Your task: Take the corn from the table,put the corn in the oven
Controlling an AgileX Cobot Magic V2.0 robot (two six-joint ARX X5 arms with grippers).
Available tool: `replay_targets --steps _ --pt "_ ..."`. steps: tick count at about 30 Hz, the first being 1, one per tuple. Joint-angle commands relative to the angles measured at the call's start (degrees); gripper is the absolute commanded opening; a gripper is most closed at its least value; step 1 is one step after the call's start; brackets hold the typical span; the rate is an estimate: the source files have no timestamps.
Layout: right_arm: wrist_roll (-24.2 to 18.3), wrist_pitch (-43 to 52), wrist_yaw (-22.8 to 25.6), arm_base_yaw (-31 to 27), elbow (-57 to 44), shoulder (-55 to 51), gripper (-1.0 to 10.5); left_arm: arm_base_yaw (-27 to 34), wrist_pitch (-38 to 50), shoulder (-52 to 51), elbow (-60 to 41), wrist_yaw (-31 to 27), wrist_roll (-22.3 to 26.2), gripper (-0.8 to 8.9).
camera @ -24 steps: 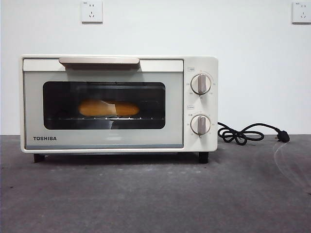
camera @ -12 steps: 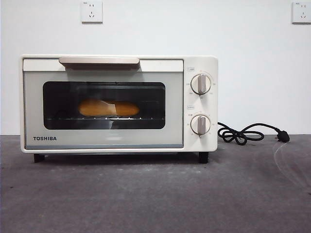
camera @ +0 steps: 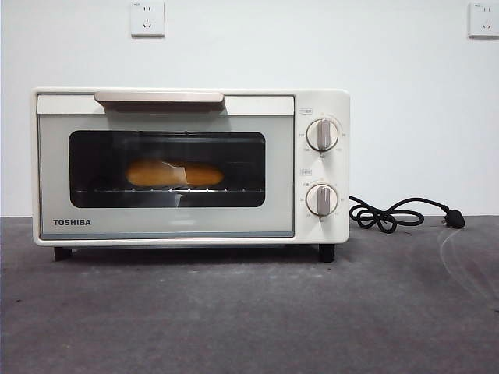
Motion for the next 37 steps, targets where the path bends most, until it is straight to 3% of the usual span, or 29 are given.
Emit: replay_targets --steps 1,6,10,14,20,28,37 --pt "-0.6 1.7 0.2 -2.4 -0.2 0.1 0.0 -0.2 0.4 0.0 -0.5 0.1 -0.3 -0.04" --pt "5.6 2.9 -3.3 -13.5 -1.0 0.0 0.0 -0.2 0.4 0.1 -0.5 0.1 -0.3 -0.04" --pt "9.9 7.8 -11.1 -25.7 -6.7 -2.5 0.0 -0.2 0.4 0.2 -0.5 0.1 -0.3 -0.04" --pt "10.3 16.3 -17.0 -36.3 -17.5 -8.7 0.0 -0.2 0.4 0.4 -0.5 0.1 -0.3 -0.04" --pt "10.3 31.9 -16.7 -47.3 -37.7 -22.8 0.0 -0.2 0.4 0.4 -0.5 0.1 -0.3 -0.04" --pt "10.3 38.6 -16.7 -51.7 -57.1 -43.0 0.0 -0.2 0.4 0.4 -0.5 0.1 -0.3 -0.04" --pt "11.0 37.7 -16.9 -52.7 -65.6 -56.6 0.0 -0.2 0.4 0.4 -0.5 0.1 -0.3 -0.04"
